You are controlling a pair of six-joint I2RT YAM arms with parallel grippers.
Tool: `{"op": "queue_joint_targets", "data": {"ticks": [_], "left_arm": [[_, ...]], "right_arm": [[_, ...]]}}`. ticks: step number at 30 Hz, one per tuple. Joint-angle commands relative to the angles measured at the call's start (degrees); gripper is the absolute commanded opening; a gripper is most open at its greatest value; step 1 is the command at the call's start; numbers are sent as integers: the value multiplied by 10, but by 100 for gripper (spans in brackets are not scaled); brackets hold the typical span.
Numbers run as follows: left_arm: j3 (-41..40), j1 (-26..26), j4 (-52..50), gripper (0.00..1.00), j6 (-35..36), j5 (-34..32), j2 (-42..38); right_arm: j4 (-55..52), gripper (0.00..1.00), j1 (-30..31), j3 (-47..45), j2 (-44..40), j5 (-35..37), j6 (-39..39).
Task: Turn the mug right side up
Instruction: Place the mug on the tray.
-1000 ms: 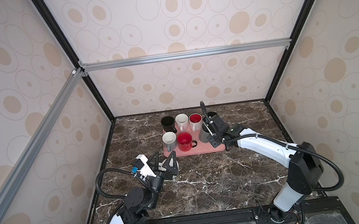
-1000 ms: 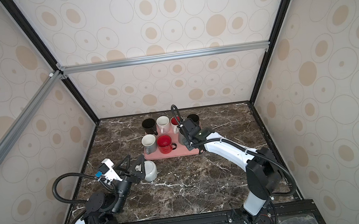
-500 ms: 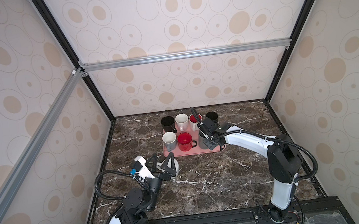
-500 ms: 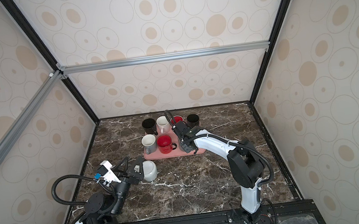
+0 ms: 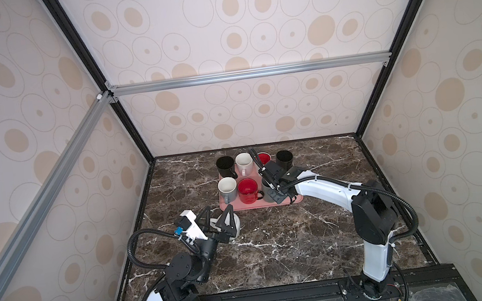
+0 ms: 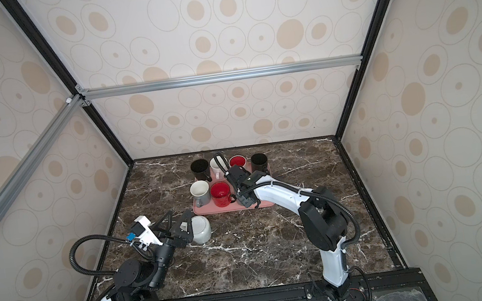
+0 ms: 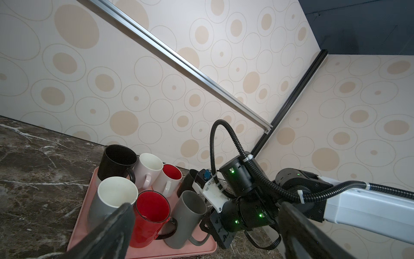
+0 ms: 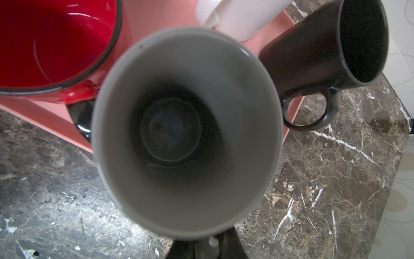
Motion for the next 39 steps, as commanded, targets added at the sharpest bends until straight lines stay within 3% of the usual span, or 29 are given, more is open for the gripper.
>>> {"op": "queue_joint_targets", "data": {"ticks": [1,4,11,18,21,27,31,33,35,37,39], "left_arm": [[3,2,-3,99,-1,-10,-1],[3,2,-3,99,0,-10,0],[5,2,-8,99,0,-10,1],[12,2,-21,99,-1,-16,0],[18,2,-32,99,0,-21,1],[34,2,-75,99,-11,-42,10],[77,13,-175,99,-37,-46,62],[111,48,-240,99,-64,-4,106],[130,123,-283,99,-96,105,154],[118,205,-277,98,-122,207,183],[99,250,-256,94,-128,259,204]], "right_arm": [[9,0,5,26,1,25,11],[16,3,5,17,0,34,14],[31,40,5,7,-15,36,16],[70,67,5,-24,-85,16,29],[100,73,5,-56,-138,-9,45],[163,73,7,-149,-244,-75,77],[182,73,8,-208,-298,-110,102],[182,73,8,-227,-314,-122,112],[184,73,8,-242,-324,-128,117],[183,73,8,-250,-332,-128,118],[181,73,8,-255,-339,-130,118]]}}
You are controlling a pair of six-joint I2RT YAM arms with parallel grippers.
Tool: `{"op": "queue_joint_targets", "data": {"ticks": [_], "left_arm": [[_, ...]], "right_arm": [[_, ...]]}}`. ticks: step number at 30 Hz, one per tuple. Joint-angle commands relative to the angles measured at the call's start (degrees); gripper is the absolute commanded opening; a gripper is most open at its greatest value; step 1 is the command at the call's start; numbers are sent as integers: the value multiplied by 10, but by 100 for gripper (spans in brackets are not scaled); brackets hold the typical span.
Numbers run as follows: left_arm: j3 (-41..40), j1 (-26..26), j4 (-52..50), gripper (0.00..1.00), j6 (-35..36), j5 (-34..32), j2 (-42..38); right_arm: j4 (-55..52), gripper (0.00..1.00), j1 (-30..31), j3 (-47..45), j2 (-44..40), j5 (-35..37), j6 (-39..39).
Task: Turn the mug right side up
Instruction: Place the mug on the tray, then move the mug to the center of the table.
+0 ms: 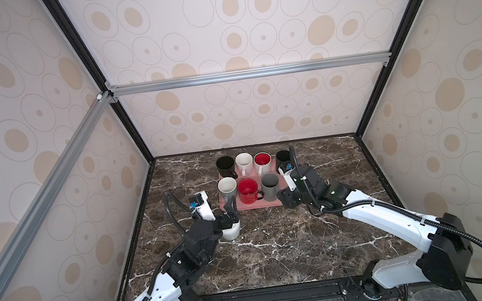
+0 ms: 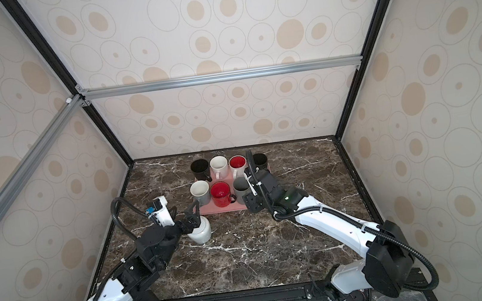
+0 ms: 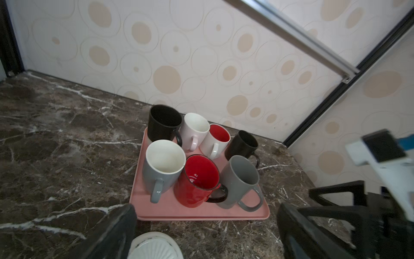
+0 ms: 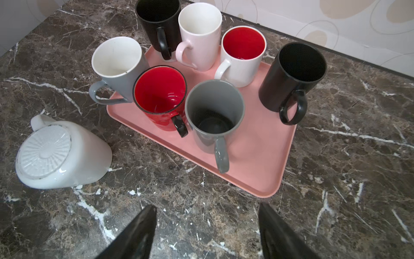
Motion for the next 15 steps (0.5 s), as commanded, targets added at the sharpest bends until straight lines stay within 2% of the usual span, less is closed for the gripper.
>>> {"op": "queue_joint_targets", "data": {"ticks": [1,4,9,13,15], "left_arm": [[-13,57,-31,93,-44,134,29],[-2,86,-26,90,-23,151,77],[23,126,-32,87,8,130,145],[37,134,-21,75,26,128,199],[45,135,-26,72,32,119,225]], "right_arm": [[10,73,5,-8,-23,-14,13],[8,74,5,-13,-32,-20,14],[6,74,5,-22,-44,-22,14],[8,74,4,-29,-54,-19,15],[9,74,5,-33,-57,-20,13]]}}
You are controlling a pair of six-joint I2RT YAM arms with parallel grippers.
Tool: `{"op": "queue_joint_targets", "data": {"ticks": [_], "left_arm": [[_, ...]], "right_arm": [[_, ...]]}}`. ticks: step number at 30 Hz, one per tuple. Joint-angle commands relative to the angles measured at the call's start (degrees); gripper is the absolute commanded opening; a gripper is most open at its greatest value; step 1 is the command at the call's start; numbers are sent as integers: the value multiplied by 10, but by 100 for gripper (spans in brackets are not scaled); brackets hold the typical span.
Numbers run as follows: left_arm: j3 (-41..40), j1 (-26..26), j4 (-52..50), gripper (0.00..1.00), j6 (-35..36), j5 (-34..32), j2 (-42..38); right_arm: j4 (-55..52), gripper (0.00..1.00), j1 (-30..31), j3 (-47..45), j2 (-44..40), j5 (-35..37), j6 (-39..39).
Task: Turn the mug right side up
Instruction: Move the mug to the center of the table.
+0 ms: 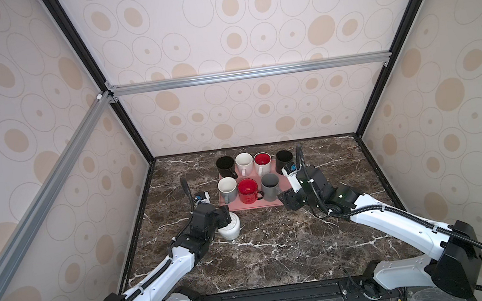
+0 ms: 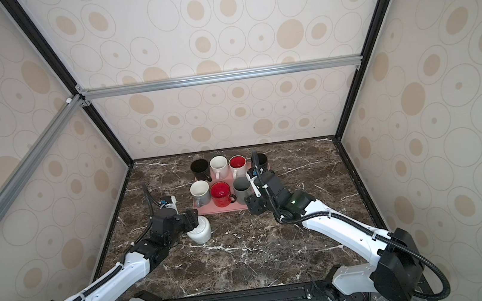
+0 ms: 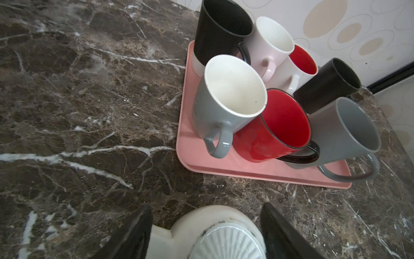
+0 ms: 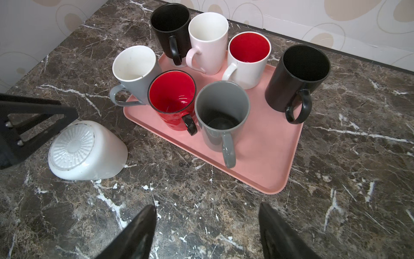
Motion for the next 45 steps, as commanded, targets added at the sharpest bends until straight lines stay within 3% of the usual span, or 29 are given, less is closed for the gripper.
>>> {"op": "queue_joint_targets", "data": {"ticks": [1,4,13,21,29,34,40,45], "left_arm": [[34,6,-4,71,25,-11,32],[32,6,-13,71,25,-21,46],[-5,-15,-9,64,-11,41,30],[-42,-90,-19,63,-68,57,-21],[-36,-209,10,62,-140,101,-12],[-38,-234,23,62,-153,150,-21],[-13,-266,-89,65,-108,65,-70],[33,-346,-189,63,-84,-46,-62]], "right_arm": [[3,74,5,-9,-16,2,4],[4,74,5,-14,-23,6,2],[12,74,5,-22,-26,16,1],[19,74,5,-29,-23,16,5],[21,75,4,-33,-19,23,8],[20,75,5,-35,-17,28,8],[25,74,5,-42,-18,29,9],[28,75,5,-42,-16,29,11]]}}
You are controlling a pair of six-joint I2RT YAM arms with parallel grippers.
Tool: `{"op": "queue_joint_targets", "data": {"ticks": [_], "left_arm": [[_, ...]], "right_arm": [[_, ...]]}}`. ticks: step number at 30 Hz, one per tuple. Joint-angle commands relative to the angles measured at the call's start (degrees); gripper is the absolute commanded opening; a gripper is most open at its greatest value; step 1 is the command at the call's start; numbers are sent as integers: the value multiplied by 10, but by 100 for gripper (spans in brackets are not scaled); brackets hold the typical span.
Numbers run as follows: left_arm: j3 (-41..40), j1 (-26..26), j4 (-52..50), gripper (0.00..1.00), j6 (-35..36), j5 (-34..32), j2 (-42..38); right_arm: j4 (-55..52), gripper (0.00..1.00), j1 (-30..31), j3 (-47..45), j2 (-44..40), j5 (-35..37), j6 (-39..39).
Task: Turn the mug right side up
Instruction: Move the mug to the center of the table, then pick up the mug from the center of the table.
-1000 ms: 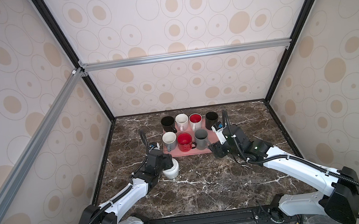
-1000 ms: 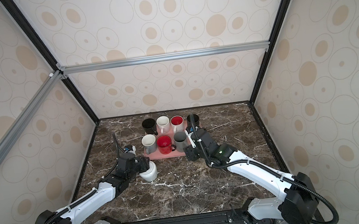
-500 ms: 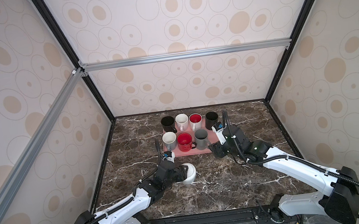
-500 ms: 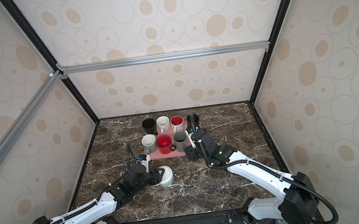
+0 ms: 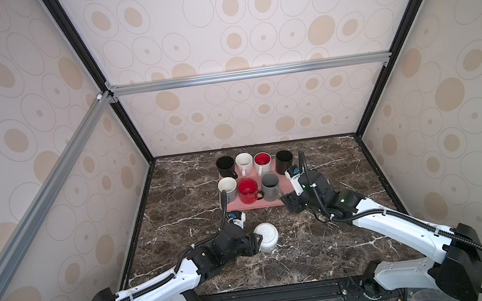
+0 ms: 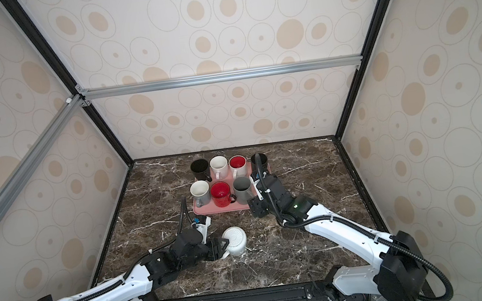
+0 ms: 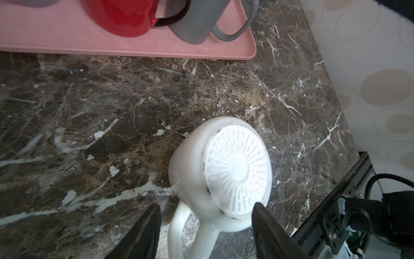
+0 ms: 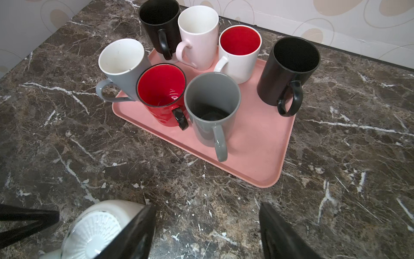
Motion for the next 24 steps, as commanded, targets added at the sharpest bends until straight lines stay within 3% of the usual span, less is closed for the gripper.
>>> {"op": "queue_joint_targets", "data": {"ticks": [1,5,9,12,20,24], "left_arm": [[46,-48,-89,63,25,-92,6],[71,-88,-135,62,35,-127,13],[95,-107,-176,53,56,-143,38],[111,-117,-185,53,77,-147,71],[145,-118,-205,42,115,-146,141],[145,-113,-188,31,124,-132,159]], "right_arm": [[6,75,5,-6,2,5,8],[6,75,5,-6,5,5,9],[9,75,4,-8,5,6,10],[12,75,5,-8,7,6,11],[9,75,5,-8,3,8,9],[9,75,5,-8,2,8,9]]}}
